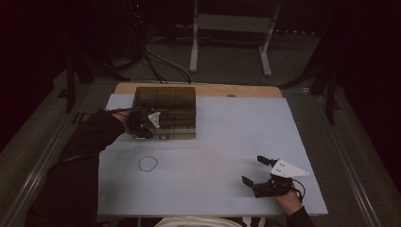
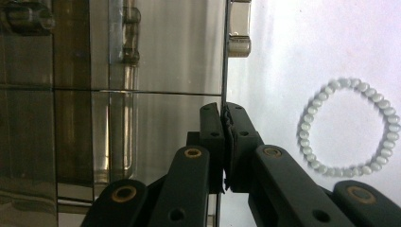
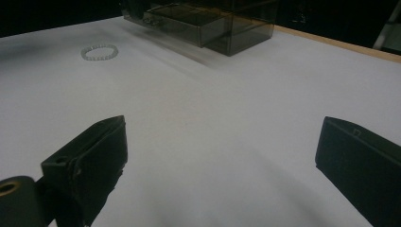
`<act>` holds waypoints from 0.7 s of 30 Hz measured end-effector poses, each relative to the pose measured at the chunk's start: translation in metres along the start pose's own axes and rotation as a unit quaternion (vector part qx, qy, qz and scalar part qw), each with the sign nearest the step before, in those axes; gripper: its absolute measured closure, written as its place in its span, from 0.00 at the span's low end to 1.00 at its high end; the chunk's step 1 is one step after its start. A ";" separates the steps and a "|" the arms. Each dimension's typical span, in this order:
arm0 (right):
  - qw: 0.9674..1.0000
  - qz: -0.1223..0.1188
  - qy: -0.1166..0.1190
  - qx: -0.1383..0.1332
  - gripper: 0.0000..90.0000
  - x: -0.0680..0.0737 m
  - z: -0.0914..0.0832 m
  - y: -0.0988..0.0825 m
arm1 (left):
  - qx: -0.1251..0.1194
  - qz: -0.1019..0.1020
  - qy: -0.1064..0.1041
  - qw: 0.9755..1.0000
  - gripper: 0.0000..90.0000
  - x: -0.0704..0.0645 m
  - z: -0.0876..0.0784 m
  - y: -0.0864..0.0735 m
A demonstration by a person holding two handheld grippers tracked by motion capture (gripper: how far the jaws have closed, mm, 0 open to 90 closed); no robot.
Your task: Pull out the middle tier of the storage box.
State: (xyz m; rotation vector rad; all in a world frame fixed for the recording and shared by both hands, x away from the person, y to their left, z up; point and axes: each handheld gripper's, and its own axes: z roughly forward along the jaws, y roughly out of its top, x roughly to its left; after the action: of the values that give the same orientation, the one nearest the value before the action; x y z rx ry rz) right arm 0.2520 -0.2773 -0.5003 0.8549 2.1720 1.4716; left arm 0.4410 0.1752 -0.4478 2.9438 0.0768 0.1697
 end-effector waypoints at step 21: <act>1.000 0.000 0.000 0.002 0.03 0.000 0.000 0.000 | -0.005 -0.003 -0.008 1.000 0.99 -0.001 0.001 -0.003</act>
State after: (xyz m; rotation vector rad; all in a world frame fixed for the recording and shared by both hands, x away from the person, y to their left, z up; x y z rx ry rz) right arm 0.2520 -0.2770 -0.5005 0.8551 2.1753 1.4684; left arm 0.4402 0.1783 -0.4493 2.9337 0.0814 0.1465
